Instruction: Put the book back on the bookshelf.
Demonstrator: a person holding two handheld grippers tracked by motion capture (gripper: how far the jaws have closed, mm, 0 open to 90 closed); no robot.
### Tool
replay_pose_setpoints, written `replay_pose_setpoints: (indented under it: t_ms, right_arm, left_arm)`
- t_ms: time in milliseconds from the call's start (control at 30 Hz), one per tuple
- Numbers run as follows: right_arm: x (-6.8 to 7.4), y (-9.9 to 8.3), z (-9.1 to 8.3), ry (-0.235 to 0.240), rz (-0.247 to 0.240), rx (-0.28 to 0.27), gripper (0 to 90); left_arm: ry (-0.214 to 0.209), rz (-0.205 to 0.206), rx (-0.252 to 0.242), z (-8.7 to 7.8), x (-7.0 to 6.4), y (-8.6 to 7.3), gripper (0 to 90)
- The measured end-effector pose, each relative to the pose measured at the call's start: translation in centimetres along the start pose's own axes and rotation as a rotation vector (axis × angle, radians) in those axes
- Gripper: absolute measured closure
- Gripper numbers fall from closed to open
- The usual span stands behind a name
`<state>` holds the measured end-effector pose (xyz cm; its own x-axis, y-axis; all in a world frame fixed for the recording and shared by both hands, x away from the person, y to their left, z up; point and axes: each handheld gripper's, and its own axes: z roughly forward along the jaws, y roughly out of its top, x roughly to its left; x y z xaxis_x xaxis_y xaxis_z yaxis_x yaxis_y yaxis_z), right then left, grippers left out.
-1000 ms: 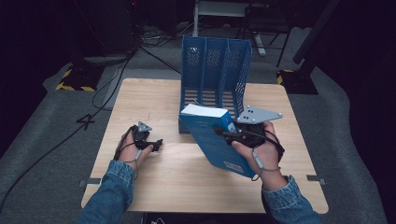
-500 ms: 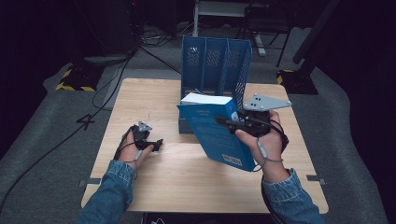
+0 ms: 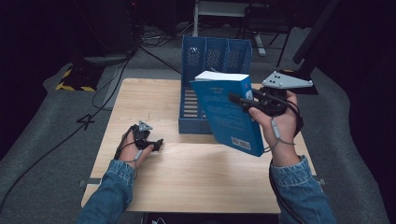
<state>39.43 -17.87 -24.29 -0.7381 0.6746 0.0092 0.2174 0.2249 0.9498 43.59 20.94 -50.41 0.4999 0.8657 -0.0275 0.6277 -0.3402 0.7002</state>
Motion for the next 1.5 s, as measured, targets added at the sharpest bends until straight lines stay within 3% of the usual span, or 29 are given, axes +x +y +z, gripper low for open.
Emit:
replay_pose_setpoints:
  t_ms: [400,567,967,1300,1500]
  right_arm:
    - [-3.2,2.2,0.1,-0.064,0.035,0.007,61.6]
    - [-4.7,2.9,0.5,-0.086,0.05,-0.017,61.6]
    - [-8.4,3.0,2.6,-0.131,0.086,-0.035,61.6]
    - [-11.1,3.0,3.1,-0.171,0.108,-0.049,61.6]
    - [-13.0,2.4,3.2,-0.191,0.145,-0.062,61.6]
  left_arm:
    - [0.0,0.0,0.0,0.0,0.0,0.0,20.7]
    - [0.0,-0.001,-0.001,0.0,0.0,0.0,20.7]
    - [-0.002,-0.004,0.0,0.0,0.0,0.0,20.7]
    - [0.001,-0.001,0.002,0.0,0.0,0.0,20.7]
    - [-0.002,-0.005,0.001,0.0,0.0,0.0,20.7]
